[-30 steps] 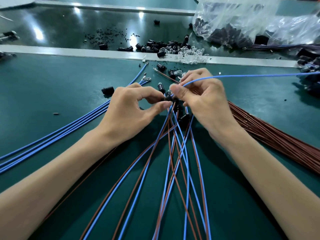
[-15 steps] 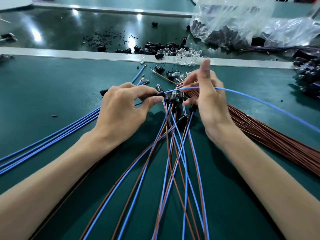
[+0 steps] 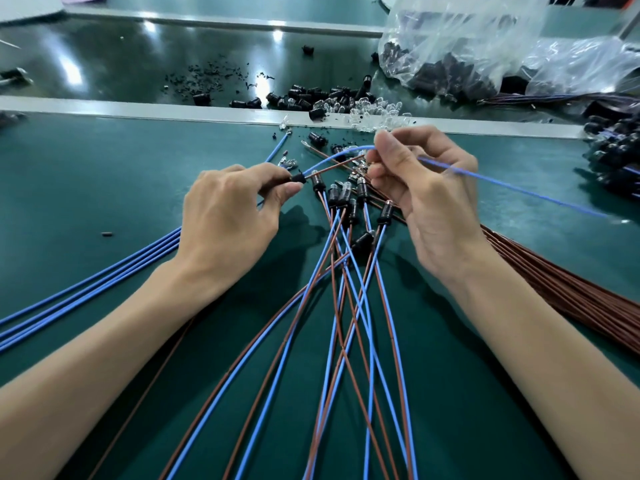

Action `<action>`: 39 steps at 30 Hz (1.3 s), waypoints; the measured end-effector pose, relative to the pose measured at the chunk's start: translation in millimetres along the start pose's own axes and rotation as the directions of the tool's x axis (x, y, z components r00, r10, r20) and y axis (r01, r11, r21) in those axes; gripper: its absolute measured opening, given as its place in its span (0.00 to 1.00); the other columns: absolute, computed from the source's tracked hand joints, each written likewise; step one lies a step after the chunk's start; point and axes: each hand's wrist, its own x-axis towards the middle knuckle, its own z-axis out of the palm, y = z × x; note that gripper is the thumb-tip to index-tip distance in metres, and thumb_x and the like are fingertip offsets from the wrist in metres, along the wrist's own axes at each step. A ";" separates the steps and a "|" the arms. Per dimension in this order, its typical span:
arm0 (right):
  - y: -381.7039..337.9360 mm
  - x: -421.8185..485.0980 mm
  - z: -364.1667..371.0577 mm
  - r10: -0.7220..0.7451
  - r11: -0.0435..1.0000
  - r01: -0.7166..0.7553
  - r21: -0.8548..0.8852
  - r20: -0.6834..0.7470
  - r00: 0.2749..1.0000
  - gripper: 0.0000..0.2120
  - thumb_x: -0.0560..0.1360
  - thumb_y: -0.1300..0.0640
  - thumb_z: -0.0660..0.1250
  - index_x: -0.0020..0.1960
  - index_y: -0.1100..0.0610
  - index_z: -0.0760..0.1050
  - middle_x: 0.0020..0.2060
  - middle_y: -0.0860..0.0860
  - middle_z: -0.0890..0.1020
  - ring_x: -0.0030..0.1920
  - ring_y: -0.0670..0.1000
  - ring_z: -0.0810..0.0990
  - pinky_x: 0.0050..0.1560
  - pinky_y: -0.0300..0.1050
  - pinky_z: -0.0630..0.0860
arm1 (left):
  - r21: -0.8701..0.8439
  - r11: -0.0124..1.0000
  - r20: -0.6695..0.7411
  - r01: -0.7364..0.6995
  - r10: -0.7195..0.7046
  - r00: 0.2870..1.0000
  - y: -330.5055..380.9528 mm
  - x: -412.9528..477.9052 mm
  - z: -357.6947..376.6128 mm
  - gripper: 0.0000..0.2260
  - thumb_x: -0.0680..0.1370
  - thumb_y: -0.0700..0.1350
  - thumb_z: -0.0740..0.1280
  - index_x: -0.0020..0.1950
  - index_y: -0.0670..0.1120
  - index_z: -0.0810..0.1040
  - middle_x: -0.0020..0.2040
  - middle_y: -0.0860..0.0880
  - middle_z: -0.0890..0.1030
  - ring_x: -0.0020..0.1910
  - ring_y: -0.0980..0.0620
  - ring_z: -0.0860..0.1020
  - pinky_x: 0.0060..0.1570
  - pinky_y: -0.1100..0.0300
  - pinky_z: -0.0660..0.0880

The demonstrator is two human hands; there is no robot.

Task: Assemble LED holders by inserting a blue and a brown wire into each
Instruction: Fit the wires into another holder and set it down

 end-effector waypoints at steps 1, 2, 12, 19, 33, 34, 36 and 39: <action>0.8 0.3 0.1 -0.012 1.000 0.012 0.016 -0.004 1.000 0.04 0.72 0.63 0.70 0.40 0.57 0.77 0.32 0.52 0.82 0.32 0.46 0.79 0.38 0.36 0.76 | 0.004 1.000 -0.003 -0.010 0.010 1.000 -0.4 -0.1 0.4 0.13 0.76 0.53 0.66 0.51 0.47 0.84 0.40 0.42 0.84 0.39 0.41 0.81 0.43 0.48 0.76; 1.1 0.4 0.1 -0.022 1.000 0.022 0.014 -0.011 1.000 0.04 0.73 0.64 0.70 0.40 0.57 0.78 0.33 0.51 0.83 0.32 0.46 0.80 0.38 0.36 0.77 | 0.007 1.000 -0.007 -0.022 0.022 1.000 -0.8 -0.1 0.7 0.13 0.76 0.53 0.66 0.51 0.47 0.84 0.40 0.43 0.84 0.39 0.42 0.81 0.43 0.48 0.76; 10.0 1.2 -2.0 -0.101 0.846 0.084 -0.526 -0.004 0.995 0.07 0.70 0.52 0.75 0.34 0.48 0.80 0.34 0.43 0.78 0.31 0.40 0.73 0.38 0.37 0.70 | -0.039 0.976 -0.009 -0.214 0.214 0.977 4.5 -0.1 1.3 0.10 0.76 0.47 0.69 0.51 0.42 0.83 0.44 0.48 0.85 0.41 0.45 0.80 0.46 0.46 0.76; 9.5 1.4 1.9 -0.092 0.851 0.019 -0.525 -0.113 0.989 0.08 0.70 0.42 0.69 0.33 0.41 0.77 0.50 0.44 0.70 0.54 0.45 0.75 0.62 0.47 0.73 | -0.141 0.985 -0.009 -0.098 0.097 0.995 1.5 2.6 1.2 0.08 0.75 0.43 0.70 0.51 0.41 0.82 0.44 0.51 0.83 0.43 0.51 0.82 0.49 0.54 0.77; 11.8 -4.8 5.3 -0.025 0.915 0.084 -0.394 0.152 0.988 0.02 0.72 0.59 0.73 0.41 0.56 0.81 0.29 0.43 0.79 0.31 0.41 0.76 0.35 0.34 0.73 | -0.170 0.970 0.045 -0.173 0.183 0.982 9.0 0.6 0.7 0.08 0.75 0.42 0.69 0.52 0.40 0.81 0.45 0.53 0.80 0.41 0.57 0.77 0.47 0.69 0.72; 11.6 -4.5 5.1 -0.011 0.918 0.067 -0.390 0.145 0.989 0.03 0.73 0.58 0.71 0.42 0.56 0.81 0.30 0.44 0.79 0.32 0.42 0.76 0.36 0.34 0.73 | -0.157 0.973 0.044 -0.168 0.177 0.983 8.2 1.0 0.5 0.08 0.75 0.42 0.69 0.51 0.40 0.81 0.44 0.53 0.80 0.41 0.55 0.78 0.46 0.70 0.71; 10.7 -2.0 2.9 0.014 0.945 0.020 -0.328 0.101 0.995 0.04 0.74 0.55 0.68 0.44 0.56 0.79 0.34 0.48 0.79 0.33 0.44 0.77 0.38 0.36 0.74 | -0.139 0.981 0.032 -0.138 0.144 0.989 6.2 2.3 -0.4 0.07 0.75 0.42 0.70 0.51 0.40 0.81 0.43 0.53 0.80 0.40 0.51 0.78 0.45 0.72 0.70; 9.4 0.4 0.4 -0.017 0.969 0.028 -0.247 0.046 0.999 0.03 0.75 0.59 0.68 0.42 0.56 0.77 0.35 0.51 0.79 0.34 0.46 0.77 0.39 0.37 0.75 | -0.125 0.985 0.018 -0.119 0.123 0.992 5.2 3.3 -1.3 0.07 0.75 0.42 0.70 0.51 0.41 0.81 0.43 0.54 0.80 0.40 0.52 0.78 0.45 0.73 0.69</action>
